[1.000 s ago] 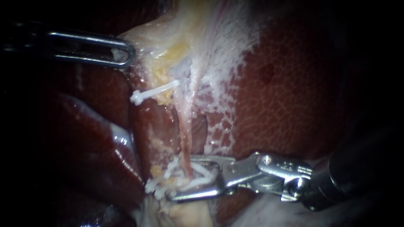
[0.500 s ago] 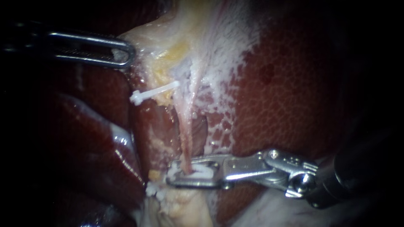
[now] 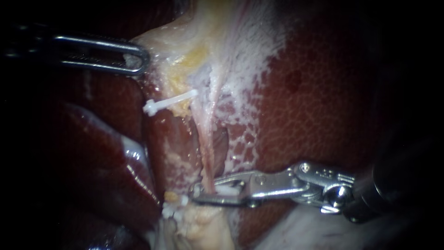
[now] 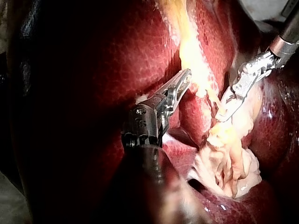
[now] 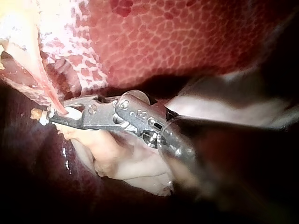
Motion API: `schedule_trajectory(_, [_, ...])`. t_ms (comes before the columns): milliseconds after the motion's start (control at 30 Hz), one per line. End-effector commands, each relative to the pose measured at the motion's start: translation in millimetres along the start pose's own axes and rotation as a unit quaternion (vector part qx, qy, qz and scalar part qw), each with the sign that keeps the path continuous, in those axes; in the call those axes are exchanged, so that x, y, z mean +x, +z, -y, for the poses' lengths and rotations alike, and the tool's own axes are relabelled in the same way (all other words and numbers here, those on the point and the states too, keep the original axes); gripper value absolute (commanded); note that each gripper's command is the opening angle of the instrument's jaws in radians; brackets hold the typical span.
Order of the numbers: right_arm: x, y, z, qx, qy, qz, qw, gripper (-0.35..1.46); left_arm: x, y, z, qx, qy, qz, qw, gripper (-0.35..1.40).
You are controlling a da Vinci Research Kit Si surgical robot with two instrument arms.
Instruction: Clipping first clip right tube
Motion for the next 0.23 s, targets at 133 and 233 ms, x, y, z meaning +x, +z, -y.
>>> schedule_trajectory(133, [0.0, 0.0, 0.0, 0.0, 0.0, 0.0, 1.0, -0.35, 0.0, 0.0, 0.0, 0.0, 0.0, 0.0, 1.0, -0.2])
schedule_trajectory(233, [0.0, 0.0, 0.0, 0.001, 0.0, 0.0, 1.0, -0.35, 0.0, 0.0, 0.0, 0.0, 0.0, 0.0, 1.0, -0.2])
